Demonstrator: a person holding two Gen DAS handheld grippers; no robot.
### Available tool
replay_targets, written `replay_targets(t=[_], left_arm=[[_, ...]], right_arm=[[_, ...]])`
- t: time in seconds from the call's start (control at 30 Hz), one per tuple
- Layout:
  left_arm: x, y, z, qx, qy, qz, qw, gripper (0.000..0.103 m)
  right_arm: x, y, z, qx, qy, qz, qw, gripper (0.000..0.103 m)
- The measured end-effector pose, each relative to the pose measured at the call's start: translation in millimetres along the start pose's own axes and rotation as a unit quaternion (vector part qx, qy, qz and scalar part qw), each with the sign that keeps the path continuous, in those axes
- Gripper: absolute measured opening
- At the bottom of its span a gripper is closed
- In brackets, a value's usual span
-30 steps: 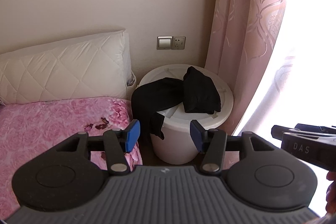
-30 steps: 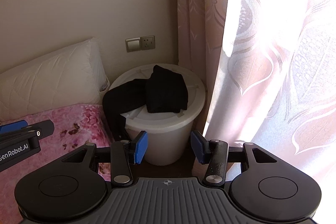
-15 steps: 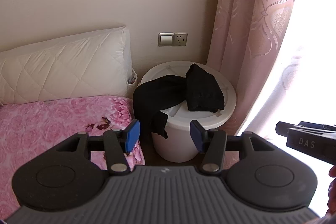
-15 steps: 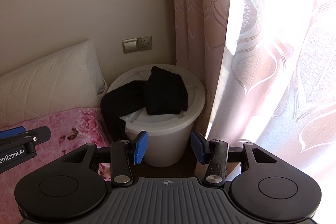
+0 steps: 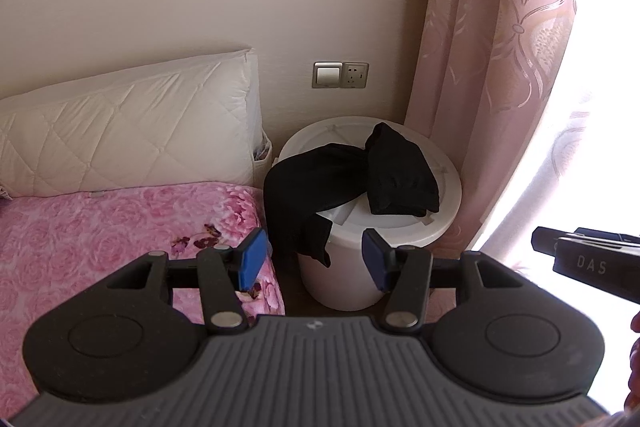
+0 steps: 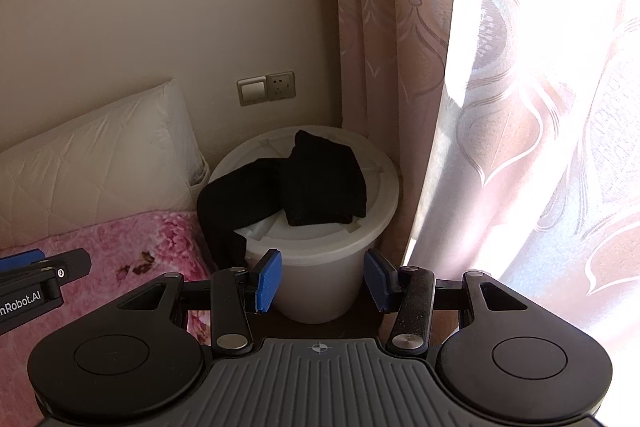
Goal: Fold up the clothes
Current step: 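Move both grippers toward the black trousers on the white bin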
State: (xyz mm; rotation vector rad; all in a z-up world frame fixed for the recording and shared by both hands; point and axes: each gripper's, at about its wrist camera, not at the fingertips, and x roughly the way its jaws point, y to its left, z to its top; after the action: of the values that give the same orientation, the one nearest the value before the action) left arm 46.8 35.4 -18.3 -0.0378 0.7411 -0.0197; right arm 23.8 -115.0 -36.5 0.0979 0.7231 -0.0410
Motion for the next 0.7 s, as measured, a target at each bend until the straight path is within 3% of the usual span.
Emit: replay_targets(t=[0.7], left_arm=[[23, 9, 16, 0.006, 0.010, 0.014, 0.9998, 0.049]], right_arm=[[24, -14, 29, 0.003, 0.016, 0.015, 1.000, 0.050]])
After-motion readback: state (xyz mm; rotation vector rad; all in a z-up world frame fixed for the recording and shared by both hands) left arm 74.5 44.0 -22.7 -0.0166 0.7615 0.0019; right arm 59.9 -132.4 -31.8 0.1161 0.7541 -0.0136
